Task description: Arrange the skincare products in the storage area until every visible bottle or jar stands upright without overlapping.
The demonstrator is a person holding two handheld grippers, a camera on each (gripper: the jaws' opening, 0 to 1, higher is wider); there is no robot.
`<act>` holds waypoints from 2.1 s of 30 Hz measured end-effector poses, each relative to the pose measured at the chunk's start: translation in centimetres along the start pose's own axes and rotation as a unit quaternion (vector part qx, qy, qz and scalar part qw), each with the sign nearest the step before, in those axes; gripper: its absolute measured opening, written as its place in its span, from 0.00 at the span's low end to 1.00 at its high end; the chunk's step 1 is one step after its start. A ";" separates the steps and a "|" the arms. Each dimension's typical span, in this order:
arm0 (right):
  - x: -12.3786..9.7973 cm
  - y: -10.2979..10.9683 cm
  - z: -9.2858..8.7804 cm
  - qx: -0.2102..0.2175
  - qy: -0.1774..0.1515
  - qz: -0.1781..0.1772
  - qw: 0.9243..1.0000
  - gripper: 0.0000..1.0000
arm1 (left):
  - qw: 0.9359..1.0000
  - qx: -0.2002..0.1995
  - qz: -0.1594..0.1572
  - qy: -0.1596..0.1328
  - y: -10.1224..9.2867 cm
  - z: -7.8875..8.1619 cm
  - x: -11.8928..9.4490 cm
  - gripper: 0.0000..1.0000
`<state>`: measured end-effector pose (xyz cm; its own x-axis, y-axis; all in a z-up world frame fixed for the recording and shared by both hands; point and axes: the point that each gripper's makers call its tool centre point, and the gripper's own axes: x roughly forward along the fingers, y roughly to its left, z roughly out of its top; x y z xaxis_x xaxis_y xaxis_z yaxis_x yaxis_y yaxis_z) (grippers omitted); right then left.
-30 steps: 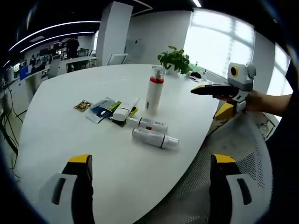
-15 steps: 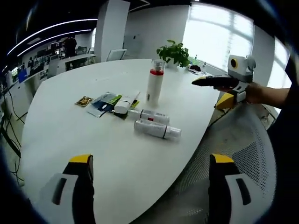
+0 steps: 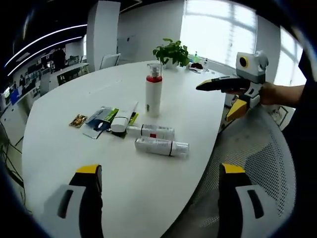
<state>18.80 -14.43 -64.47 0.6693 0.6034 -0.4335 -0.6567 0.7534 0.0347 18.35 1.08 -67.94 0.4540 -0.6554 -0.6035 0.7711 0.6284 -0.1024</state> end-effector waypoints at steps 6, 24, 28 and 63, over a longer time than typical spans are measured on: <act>0.4 -0.3 0.0 0.015 0.005 0.003 1.000 0.84 | 1.000 -0.006 -0.004 -0.004 -0.3 -0.4 0.5 0.90; 4.9 -0.9 -0.2 -0.018 0.070 0.023 0.997 0.68 | 0.998 -0.053 0.009 -0.032 0.6 -1.5 0.2 0.89; 6.4 -1.0 -0.6 -0.033 0.090 0.029 0.995 0.63 | 0.998 -0.058 0.010 -0.039 0.6 -1.4 0.2 0.88; 16.1 -1.3 -4.9 -0.075 0.223 0.023 0.972 0.23 | 0.995 -0.085 0.015 -0.051 1.4 -1.8 0.5 0.83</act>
<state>28.74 -7.00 -75.86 0.4436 0.4372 -0.7824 -0.7477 0.6618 -0.0541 18.83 2.43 -69.82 0.5259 -0.6683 -0.5261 0.6738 0.7048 -0.2219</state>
